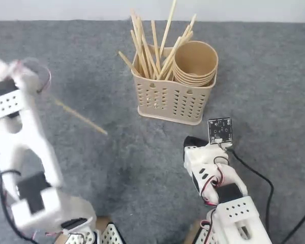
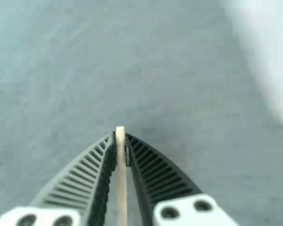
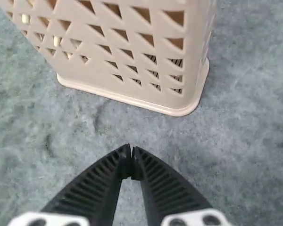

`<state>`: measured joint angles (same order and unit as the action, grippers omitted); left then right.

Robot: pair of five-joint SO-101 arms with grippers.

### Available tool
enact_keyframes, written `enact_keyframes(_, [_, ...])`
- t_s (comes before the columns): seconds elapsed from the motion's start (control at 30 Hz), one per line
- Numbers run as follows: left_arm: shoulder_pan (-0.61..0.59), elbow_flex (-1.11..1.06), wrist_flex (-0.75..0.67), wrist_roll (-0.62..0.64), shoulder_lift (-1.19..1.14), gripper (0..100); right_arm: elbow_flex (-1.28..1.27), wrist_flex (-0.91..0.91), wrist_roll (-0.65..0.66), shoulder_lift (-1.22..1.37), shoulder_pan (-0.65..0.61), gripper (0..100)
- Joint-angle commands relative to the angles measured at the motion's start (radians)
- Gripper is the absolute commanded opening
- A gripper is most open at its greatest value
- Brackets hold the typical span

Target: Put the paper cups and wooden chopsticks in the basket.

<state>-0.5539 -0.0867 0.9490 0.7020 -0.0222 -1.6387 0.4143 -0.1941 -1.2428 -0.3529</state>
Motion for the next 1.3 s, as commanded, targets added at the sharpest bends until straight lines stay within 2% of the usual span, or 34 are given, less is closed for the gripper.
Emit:
enact_keyframes(0.0, [0.112,0.153,-0.002,-0.1,0.293,1,0.003,-0.022,0.015,-0.013,-0.001,0.8])
enact_keyframes(0.13, [0.239,0.236,-0.133,-0.127,0.402,1,0.003,-0.022,0.015,-0.012,-0.001,0.8])
enact_keyframes(0.2, [0.29,0.249,-0.287,-0.123,0.42,1,0.003,-0.022,0.015,-0.012,-0.002,0.8])
enact_keyframes(0.33, [0.35,0.249,-0.68,-0.157,0.422,1,0.003,-0.022,0.015,-0.012,0.001,0.8])
enact_keyframes(0.43, [0.423,0.249,-0.842,-0.166,0.422,1,0.003,-0.022,0.015,-0.012,0.002,0.8])
enact_keyframes(0.6, [0.555,0.228,-0.87,-0.278,0.387,1,0.003,-0.022,0.017,-0.01,0.002,0.8])
enact_keyframes(0.73, [0.605,0.225,-0.872,-0.368,0.301,1,-0.002,-0.022,0.066,-0.01,0.002,0.8])
enact_keyframes(0.97, [0.603,0.213,-0.867,-0.367,0.193,1,-0.017,-0.035,0.1,-0.019,0.002,0.8])
enact_keyframes(1.27, [0.626,0.038,-0.867,-0.371,0.195,1,-0.017,-0.038,0.101,-0.019,0.002,0.8])
